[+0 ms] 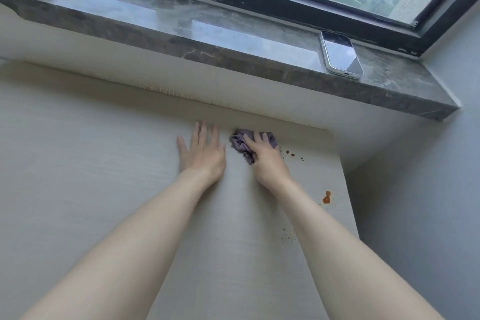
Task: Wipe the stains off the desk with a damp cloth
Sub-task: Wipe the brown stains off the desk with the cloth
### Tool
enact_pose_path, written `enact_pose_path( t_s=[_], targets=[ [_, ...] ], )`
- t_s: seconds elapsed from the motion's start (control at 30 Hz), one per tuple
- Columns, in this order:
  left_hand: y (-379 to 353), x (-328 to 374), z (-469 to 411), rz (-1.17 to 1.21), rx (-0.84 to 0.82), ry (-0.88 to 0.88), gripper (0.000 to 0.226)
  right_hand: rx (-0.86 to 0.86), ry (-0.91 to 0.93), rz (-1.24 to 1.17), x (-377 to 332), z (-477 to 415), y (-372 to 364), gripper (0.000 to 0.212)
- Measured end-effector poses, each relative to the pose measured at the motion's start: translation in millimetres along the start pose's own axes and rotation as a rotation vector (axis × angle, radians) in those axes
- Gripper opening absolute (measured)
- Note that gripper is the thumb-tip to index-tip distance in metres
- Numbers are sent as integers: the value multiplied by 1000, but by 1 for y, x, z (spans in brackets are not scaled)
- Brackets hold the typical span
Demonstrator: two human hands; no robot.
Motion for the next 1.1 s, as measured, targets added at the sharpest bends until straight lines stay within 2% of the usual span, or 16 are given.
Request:
enact_pose_path(
  t_s=[0.13,0.27,0.43,0.5,0.6,0.7,0.83,0.9,1.0,1.1],
  targets=[
    [0,-2,-2,18,-38,6,53,26,-110,-4,-2,-17,1,56],
    [0,-2,-1,20,-39,21,53,17,48,115,-2,-10,6,53],
    [0,0,-3,14,-46,9,53,22,-181,75,10,-36,14,54],
    [-1,0,-4,15,-66,15,53,-12,-210,99,0,-46,12,54],
    [-2,-1,-5,6,-79,30,53,-21,-132,142,-5,-47,15,52],
    [-1,-1,-6,0,-82,34,54,75,-35,186,-1,-35,23,50],
    [-1,-1,-5,-5,-94,34,54,65,-216,140,9,-53,37,46],
    [-2,-2,-6,-4,-97,39,54,62,-181,173,1,-54,34,44],
    [-1,-1,-7,-6,-103,36,54,66,-107,152,19,-38,31,53],
    [-1,-1,-7,-20,-102,28,54,80,-269,51,43,-40,45,51]
  ],
)
Point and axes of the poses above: each hand's wrist, its own z-axis away from the middle knuckle, its own y-axis out of the back of the hand, x = y × z, the point moved 7 cm from there along -z, towards the middle knuckle, and after that the axes turned 3 degrees about y, right-handed, at the moved point
